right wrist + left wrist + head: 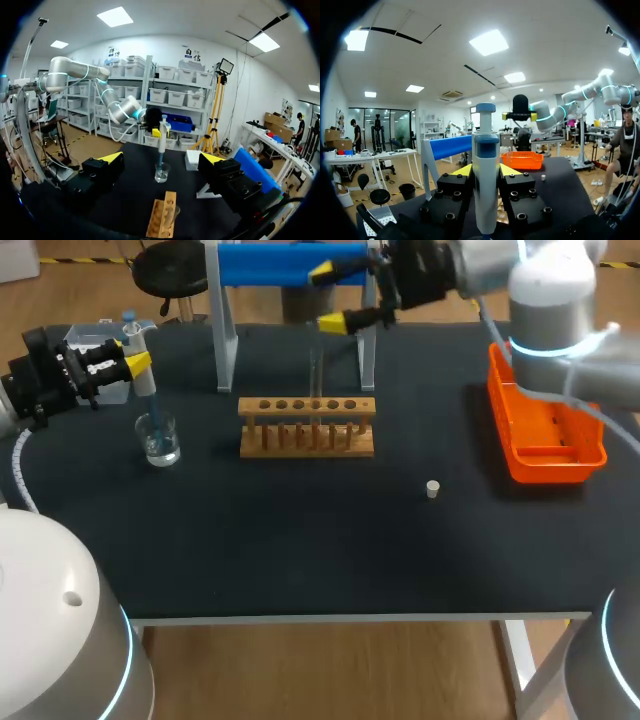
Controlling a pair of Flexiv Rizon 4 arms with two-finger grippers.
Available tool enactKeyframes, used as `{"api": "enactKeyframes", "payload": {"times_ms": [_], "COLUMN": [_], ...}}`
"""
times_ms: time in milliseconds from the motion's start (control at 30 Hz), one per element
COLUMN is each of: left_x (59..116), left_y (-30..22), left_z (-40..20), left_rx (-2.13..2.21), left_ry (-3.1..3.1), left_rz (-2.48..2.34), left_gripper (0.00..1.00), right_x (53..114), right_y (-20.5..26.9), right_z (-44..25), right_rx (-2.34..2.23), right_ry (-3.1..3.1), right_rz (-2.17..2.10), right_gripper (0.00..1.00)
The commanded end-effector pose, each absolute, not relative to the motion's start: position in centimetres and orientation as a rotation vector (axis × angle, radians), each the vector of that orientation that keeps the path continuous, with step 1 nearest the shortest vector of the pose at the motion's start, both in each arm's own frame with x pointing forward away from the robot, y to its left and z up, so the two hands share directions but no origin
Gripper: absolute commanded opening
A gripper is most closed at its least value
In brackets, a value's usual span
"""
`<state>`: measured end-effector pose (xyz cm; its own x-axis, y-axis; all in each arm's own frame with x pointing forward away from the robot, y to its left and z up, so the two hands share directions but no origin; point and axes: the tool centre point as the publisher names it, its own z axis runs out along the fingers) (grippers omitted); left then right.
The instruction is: Invert the test tube, pick up the pipette, mount the tip to pipette, aspirate from beaker and dispense into the tube, eject the tip, return the pipette, and cap with the stopper.
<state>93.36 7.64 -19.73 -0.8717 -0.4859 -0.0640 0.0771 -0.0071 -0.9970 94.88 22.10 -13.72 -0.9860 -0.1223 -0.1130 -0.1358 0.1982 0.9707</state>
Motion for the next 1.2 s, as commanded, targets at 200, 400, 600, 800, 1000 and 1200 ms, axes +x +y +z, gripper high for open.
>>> {"api": "enactKeyframes", "payload": {"times_ms": [200,400,600,800,1000,1200], "left_x": [93.4,93.4,93.4,93.4,93.4,93.4], "left_y": [7.8,7.8,7.8,7.8,7.8,7.8], "left_z": [-19.7,-19.7,-19.7,-19.7,-19.7,-19.7], "left_rx": [-0.419,-0.419,-0.419,-0.419,-0.419,-0.419], "left_ry": [1.884,1.884,1.884,1.884,1.884,1.884], "left_rz": [-1.939,-1.939,-1.939,-1.939,-1.939,-1.939], "left_gripper": [0.0,0.0,0.0,0.0,0.0,0.0], "right_x": [95.5,95.8,96.4,97.1,97.4,97.8], "right_y": [20.0,20.3,20.5,21.2,22.3,23.1], "right_z": [-17.8,-20.2,-22.0,-24.0,-25.9,-27.5], "right_rx": [-0.3,-0.337,-0.312,-0.326,-0.321,-0.278], "right_ry": [2.407,2.423,2.44,2.49,2.546,2.567], "right_rz": [1.982,1.928,1.923,1.889,1.828,1.765], "right_gripper": [1.0,1.0,1.0,1.0,1.0,1.0]}}
